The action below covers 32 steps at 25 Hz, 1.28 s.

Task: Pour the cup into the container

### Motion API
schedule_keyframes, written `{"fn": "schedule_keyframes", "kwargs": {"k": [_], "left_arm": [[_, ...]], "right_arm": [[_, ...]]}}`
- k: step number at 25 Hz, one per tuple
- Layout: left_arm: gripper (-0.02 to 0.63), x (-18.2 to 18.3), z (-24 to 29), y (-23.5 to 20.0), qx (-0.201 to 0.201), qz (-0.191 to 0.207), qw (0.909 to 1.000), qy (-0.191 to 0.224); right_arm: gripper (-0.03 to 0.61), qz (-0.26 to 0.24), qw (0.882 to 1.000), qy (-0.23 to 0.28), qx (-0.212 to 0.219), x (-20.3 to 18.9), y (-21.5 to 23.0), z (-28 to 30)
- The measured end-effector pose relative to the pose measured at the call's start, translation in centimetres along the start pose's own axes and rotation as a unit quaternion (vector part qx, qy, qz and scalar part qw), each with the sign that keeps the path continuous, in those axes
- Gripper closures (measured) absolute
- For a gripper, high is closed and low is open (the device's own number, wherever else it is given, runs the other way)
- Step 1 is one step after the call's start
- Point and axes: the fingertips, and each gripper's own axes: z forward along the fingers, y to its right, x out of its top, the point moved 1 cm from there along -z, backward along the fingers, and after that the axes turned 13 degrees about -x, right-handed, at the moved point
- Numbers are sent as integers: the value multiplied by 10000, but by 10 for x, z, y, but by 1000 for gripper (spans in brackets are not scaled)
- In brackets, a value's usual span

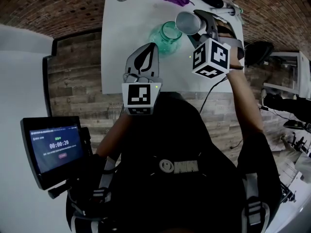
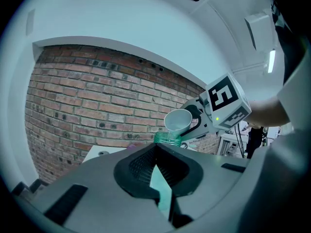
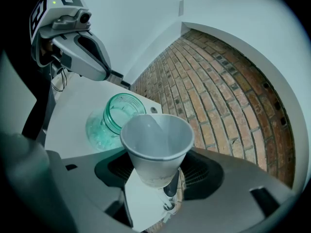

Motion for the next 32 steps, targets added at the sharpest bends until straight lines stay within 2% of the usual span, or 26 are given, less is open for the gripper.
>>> {"fn": "schedule_keyframes", "kwargs": {"k": [32], "left_arm": [[614,1,2,2,-50,10,10000,60]], "right_arm": [[291,-349,9993,25,-126,6,2,-4]]}}
